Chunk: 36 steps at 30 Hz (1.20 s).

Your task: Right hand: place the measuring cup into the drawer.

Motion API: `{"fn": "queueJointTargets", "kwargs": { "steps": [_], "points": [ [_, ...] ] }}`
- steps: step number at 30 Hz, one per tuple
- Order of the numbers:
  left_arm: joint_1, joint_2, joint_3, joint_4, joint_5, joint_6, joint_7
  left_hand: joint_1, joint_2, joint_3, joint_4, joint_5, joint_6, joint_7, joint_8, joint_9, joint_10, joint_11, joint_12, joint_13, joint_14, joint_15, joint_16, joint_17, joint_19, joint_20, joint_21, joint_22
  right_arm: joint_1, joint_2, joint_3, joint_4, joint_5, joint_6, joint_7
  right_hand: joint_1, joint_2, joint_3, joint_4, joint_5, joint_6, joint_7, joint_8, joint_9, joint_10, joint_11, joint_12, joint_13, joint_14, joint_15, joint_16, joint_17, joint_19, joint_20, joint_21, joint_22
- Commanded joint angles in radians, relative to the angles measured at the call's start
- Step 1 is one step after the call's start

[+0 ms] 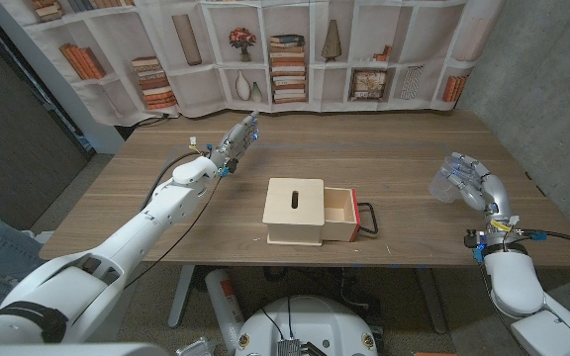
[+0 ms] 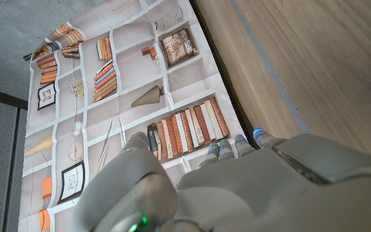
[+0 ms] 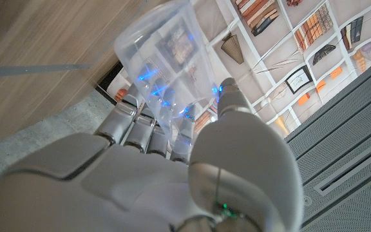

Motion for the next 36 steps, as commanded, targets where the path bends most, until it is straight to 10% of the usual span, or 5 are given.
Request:
{"fn": "queueJointTargets", "kwargs": {
  "steps": [1,36],
  "points": [
    [0.008,0.011,-0.003,-0.025,0.004,0.009,0.011,0.002,0.007,-0.005,-0.003,-0.002,0.004,0.0,0.004,0.003,-0.004,-0.002,0.004,0.002,-0.037,0.007,-0.002,0.005,-0.049,0.004,-0.003,0.006,0.02,-0.004,-0.01,0.007,-0.008,0.039,0.044,0.026,0.028,0.002,0.011,-0.008,0.019,0.001,0.008,0.004,0.064,-0.045,0.007,0.003,0.009,-0.108,-0.001,0.005,0.01,-0.02,0.009,0.004],
    [0.016,0.019,-0.011,-0.035,-0.002,-0.001,0.011,0.004,0.01,-0.009,-0.004,-0.003,0.004,0.001,0.003,0.003,-0.005,0.0,0.003,0.002,-0.039,0.005,-0.002,0.005,-0.051,0.005,-0.004,0.006,0.045,0.013,-0.041,-0.032,-0.075,0.12,0.082,0.031,0.027,0.01,0.017,-0.032,0.072,-0.004,0.024,0.01,0.106,-0.048,0.017,0.007,0.02,-0.113,-0.007,0.006,0.022,-0.045,0.018,0.0]
  ]
}}
